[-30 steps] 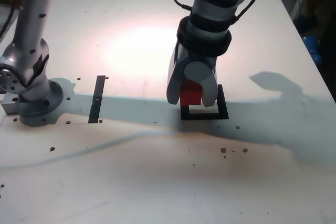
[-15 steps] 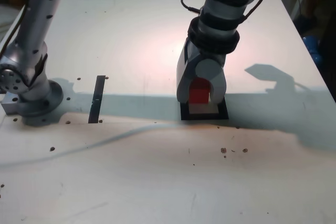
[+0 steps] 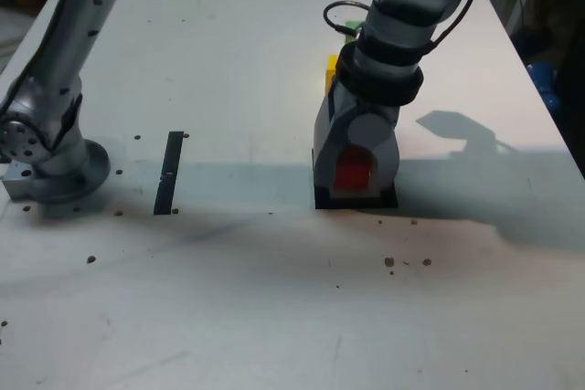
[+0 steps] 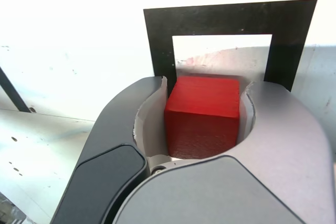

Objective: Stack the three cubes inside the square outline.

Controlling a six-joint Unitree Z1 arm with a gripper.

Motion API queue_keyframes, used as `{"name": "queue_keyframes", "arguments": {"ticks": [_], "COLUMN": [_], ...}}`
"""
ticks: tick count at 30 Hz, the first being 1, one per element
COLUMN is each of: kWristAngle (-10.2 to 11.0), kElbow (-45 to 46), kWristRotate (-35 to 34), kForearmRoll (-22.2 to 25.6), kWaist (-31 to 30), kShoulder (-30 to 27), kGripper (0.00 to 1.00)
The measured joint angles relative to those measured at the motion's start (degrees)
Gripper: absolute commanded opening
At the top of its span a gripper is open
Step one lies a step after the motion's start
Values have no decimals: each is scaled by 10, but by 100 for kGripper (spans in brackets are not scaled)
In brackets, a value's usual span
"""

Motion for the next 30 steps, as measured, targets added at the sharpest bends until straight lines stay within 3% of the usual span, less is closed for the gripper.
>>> {"name": "queue_keyframes", "arguments": {"ticks": [6, 8, 19, 25, 30], "kWristAngle": [-1, -1, 6, 32, 55], "kElbow": [3, 6, 10, 28, 32], "kWristRotate": [1, 2, 2, 16, 79], "kForearmRoll": [-6, -9, -5, 9, 24], "kWaist": [2, 2, 3, 32, 83], "kShoulder": [4, 4, -11, -49, -80], "kGripper": [87, 98, 99, 99, 99]}}
